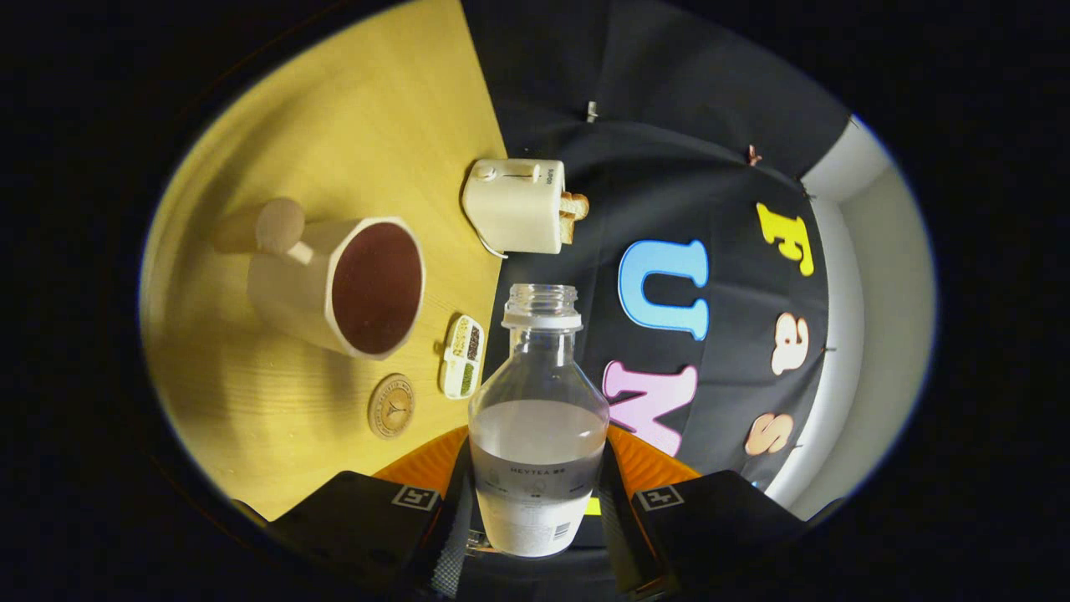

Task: Take the bottle from table, then pour the juice into the cup, finally place the bottle on the coaster

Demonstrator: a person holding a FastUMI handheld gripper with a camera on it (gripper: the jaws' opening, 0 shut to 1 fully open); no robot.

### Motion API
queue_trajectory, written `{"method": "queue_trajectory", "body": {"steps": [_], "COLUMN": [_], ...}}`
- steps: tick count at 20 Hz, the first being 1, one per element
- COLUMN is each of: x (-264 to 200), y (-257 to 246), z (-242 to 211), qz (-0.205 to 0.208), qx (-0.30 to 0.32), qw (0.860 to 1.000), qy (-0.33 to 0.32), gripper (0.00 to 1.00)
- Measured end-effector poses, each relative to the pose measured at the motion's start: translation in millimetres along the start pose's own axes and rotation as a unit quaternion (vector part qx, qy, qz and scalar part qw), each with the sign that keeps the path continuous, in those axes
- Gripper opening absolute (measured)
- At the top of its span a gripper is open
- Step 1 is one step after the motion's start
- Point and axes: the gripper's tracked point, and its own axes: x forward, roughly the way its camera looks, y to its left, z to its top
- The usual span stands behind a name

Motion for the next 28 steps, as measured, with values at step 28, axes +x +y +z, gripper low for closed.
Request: {"method": "queue_trajectory", "body": {"steps": [28], "x": [29.3], "y": [-133.3], "z": [-40.3], "qz": [-0.107], "qx": [0.648], "qw": [0.752], "qy": [-0.047], "gripper": [0.73]}}
